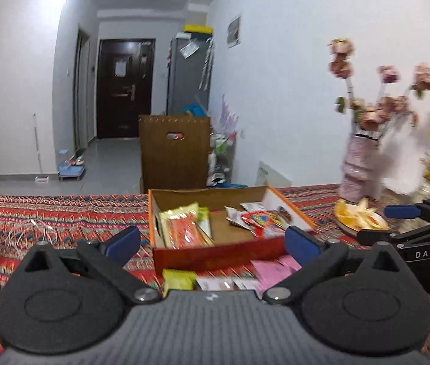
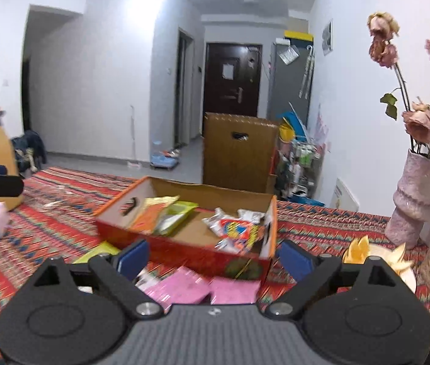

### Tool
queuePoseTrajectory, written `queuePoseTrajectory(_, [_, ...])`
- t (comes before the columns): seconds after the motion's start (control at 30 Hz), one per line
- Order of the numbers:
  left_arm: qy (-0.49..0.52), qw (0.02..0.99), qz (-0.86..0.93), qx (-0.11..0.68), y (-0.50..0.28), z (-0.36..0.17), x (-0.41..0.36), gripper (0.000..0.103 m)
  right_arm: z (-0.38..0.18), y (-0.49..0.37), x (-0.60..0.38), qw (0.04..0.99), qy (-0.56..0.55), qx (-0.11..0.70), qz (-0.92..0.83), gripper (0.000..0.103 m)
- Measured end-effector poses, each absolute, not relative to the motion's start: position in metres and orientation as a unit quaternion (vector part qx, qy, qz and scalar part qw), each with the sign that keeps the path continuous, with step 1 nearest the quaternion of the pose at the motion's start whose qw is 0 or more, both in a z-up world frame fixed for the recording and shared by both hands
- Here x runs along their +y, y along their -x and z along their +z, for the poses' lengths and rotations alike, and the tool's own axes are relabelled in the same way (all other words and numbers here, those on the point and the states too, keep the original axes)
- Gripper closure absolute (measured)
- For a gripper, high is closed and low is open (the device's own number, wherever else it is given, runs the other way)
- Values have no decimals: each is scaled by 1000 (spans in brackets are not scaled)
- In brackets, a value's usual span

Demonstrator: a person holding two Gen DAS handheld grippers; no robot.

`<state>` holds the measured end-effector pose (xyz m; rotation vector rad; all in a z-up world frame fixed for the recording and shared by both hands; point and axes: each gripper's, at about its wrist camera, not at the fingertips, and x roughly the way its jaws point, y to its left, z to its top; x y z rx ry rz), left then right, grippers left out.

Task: Organize snacks
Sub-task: 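Withdraw both tools from the box toward the remaining snacks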

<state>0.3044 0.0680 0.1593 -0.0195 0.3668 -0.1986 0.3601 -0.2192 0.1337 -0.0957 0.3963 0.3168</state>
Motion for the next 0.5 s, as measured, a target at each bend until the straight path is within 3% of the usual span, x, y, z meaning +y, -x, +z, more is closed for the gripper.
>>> queuePoseTrajectory(0.23, [7,981,-87,173,-209,116,56,0,94,-257,-215,969,42,177,165,6])
queuePoseTrajectory(0.5, [16,974,-52,221,-145,53,51,0,38,-174,-201,973,58,183,129,6])
